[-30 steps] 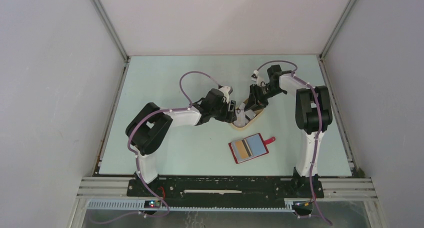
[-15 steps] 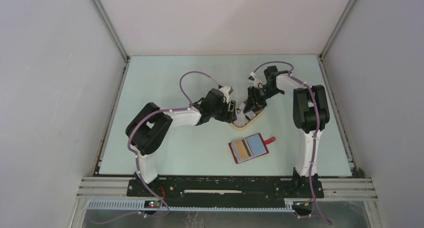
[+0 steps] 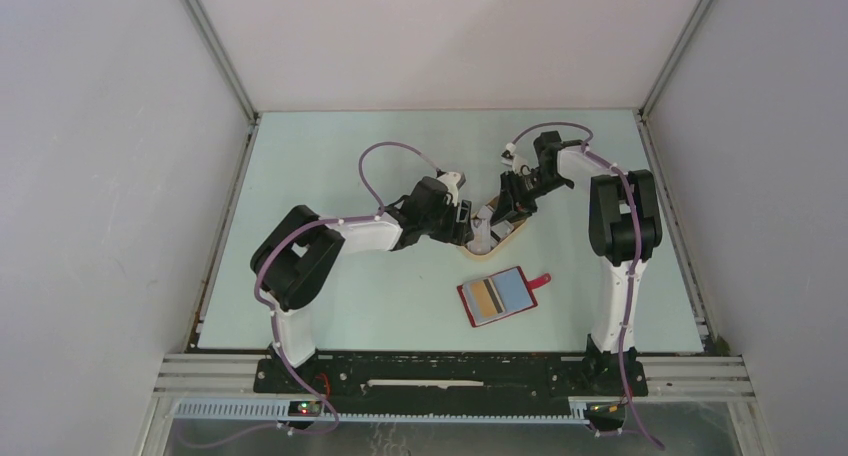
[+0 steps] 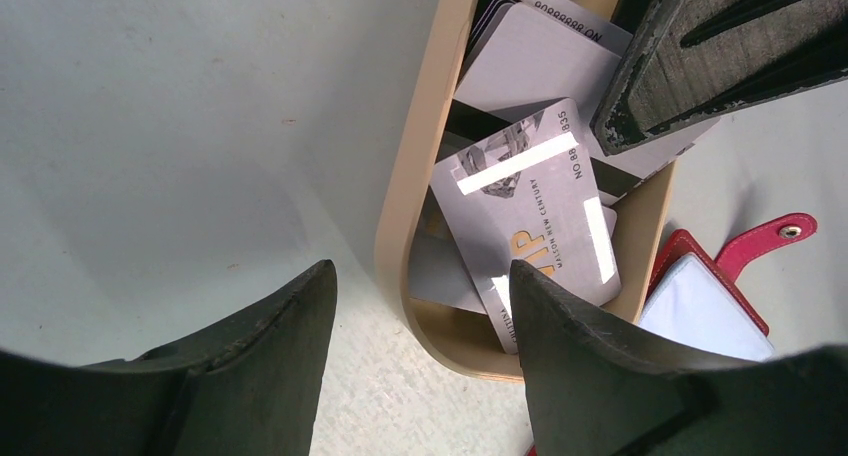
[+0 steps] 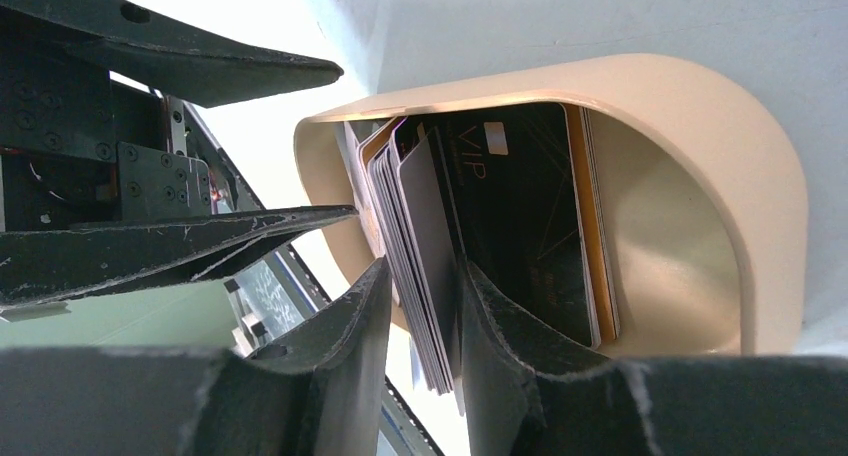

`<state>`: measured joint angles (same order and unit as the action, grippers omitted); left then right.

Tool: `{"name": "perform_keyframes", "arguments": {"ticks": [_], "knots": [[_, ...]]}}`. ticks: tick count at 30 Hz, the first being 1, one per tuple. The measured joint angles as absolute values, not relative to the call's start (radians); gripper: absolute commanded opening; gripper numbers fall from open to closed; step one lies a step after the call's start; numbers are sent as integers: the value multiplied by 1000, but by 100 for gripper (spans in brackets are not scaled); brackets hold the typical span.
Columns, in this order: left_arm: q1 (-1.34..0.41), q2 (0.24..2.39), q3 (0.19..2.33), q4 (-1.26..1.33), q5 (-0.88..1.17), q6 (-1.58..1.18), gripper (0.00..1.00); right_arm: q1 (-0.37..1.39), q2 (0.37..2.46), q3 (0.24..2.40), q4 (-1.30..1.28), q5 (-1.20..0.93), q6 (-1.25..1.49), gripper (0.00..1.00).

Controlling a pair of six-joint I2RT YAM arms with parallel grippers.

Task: Put the credit cards into the card holder
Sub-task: Pick up the credit card from the storage box.

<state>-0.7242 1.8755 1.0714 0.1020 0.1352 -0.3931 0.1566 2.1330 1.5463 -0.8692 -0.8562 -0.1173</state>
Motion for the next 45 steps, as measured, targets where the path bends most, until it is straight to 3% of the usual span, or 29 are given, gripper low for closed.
{"name": "perform_keyframes", "arguments": {"ticks": [45], "knots": [[-724, 1818, 1043, 102, 135, -393, 69, 76, 2133, 1548, -905, -923, -139, 37]]}}
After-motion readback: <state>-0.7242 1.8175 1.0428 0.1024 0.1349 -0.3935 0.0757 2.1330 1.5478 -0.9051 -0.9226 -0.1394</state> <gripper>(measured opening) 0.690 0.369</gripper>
